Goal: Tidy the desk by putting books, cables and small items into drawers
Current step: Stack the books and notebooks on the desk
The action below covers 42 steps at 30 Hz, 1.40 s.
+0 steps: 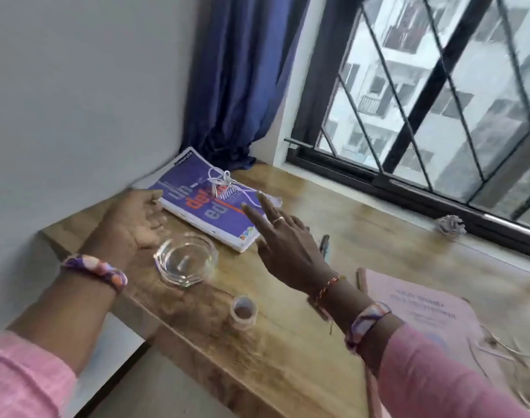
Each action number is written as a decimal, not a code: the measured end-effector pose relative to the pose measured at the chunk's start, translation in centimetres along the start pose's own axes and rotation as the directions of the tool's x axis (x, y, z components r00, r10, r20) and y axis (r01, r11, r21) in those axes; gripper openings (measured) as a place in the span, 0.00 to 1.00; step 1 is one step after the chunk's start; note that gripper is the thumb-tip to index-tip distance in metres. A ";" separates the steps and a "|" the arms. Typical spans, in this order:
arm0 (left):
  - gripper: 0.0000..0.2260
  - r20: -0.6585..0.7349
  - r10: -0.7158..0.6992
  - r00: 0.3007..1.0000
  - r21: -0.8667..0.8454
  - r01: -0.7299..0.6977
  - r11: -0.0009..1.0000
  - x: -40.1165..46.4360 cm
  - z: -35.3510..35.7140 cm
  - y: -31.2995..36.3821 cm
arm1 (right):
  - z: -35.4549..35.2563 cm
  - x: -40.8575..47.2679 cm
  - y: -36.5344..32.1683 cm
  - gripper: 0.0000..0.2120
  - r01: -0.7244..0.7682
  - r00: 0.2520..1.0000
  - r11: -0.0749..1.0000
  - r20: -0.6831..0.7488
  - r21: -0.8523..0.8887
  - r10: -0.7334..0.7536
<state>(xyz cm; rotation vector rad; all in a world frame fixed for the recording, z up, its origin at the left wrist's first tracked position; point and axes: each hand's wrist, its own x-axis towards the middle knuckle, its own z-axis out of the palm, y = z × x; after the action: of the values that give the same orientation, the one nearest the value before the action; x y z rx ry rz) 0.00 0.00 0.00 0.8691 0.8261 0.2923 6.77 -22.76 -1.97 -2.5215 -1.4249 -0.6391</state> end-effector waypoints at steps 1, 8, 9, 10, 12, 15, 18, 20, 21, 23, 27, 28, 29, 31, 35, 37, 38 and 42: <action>0.09 0.005 -0.024 1.000 -0.040 0.025 0.999 1.0 -0.1 0.5 | 1.3 2.0 0.0 0.33 0.003 0.998 0.999 0.057 0.047 -0.006; 0.05 -0.032 -0.203 0.979 -0.158 0.195 0.968 7.8 1.4 2.9 | 7.2 12.4 1.7 0.31 -0.216 0.852 0.976 0.496 0.038 0.170; 0.05 -0.024 -0.222 0.975 -0.150 0.216 0.965 8.6 1.5 2.8 | 7.6 13.3 2.1 0.30 -0.257 0.823 0.965 0.534 0.047 0.193; 0.02 -0.028 -0.231 0.973 -0.151 0.224 0.963 9.2 1.7 2.8 | 8.0 14.2 2.6 0.29 -0.290 0.793 0.955 0.573 0.055 0.208; 0.11 -0.024 -0.262 0.965 -0.156 0.255 0.954 10.0 1.8 2.4 | 8.7 15.4 3.3 0.27 -0.350 0.724 0.935 0.652 0.064 0.226; 0.09 -0.066 -0.316 0.946 -0.151 0.304 0.941 10.7 2.3 2.0 | 10.2 16.3 4.8 0.23 -0.381 0.675 0.923 0.699 0.056 0.236; 0.05 -0.048 -0.358 0.932 -0.146 0.348 0.926 11.1 2.9 2.2 | 10.6 16.6 5.5 0.19 -0.441 0.721 0.890 0.637 0.117 0.273; 0.06 0.021 -0.357 0.934 -0.133 0.357 0.925 11.0 3.5 2.3 | 10.2 16.6 5.8 0.17 -0.448 0.771 0.884 0.558 0.131 0.308; 0.06 0.033 -0.353 0.935 -0.104 0.355 0.929 11.0 3.8 2.2 | 9.8 16.6 6.0 0.16 -0.467 0.788 0.872 0.516 0.147 0.335; 0.07 0.057 -0.328 0.943 -0.070 0.331 0.941 10.8 4.1 1.7 | 9.1 16.3 6.7 0.14 -0.513 0.799 0.844 0.445 0.156 0.404; 0.08 0.057 -0.166 0.984 -0.066 0.170 0.983 10.1 4.4 1.8 | 7.1 15.2 8.9 0.14 -0.609 0.767 0.786 0.331 0.103 0.551; 0.10 0.059 -0.114 0.992 -0.069 0.118 0.991 10.0 4.4 2.2 | 6.5 14.8 9.4 0.14 -0.654 0.737 0.749 0.312 0.107 0.599; 0.12 0.060 -0.062 0.996 -0.068 0.066 0.996 9.7 4.3 2.7 | 6.2 14.4 9.9 0.14 -0.697 0.705 0.705 0.297 0.126 0.644; 0.14 0.067 0.048 0.997 -0.042 -0.045 0.998 8.9 4.1 3.6 | 5.9 13.5 10.7 0.13 -0.756 0.653 0.627 0.297 0.188 0.697; 0.12 0.116 0.282 0.952 0.050 -0.289 0.956 6.0 4.0 4.6 | 5.2 12.2 10.5 0.17 -0.761 0.637 0.609 0.431 0.223 0.639; 0.11 0.150 0.400 0.904 0.084 -0.414 0.906 4.0 4.1 4.8 | 4.2 11.9 9.8 0.16 -0.749 0.626 0.631 0.526 0.201 0.575; 0.12 0.177 0.457 0.871 0.091 -0.477 0.874 3.0 4.2 4.9 | 3.3 11.9 9.3 0.15 -0.730 0.622 0.661 0.571 0.174 0.537; 0.16 0.340 0.665 0.665 0.132 -0.733 0.667 -0.7 4.8 5.0 | -0.5 11.9 8.1 0.12 -0.681 0.666 0.697 0.583 0.222 0.465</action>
<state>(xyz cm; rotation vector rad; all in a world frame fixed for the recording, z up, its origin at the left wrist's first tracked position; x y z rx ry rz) 3.52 0.06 5.96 1.4401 0.2284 0.7516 18.90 -17.99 4.29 -2.6129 -0.6087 0.4265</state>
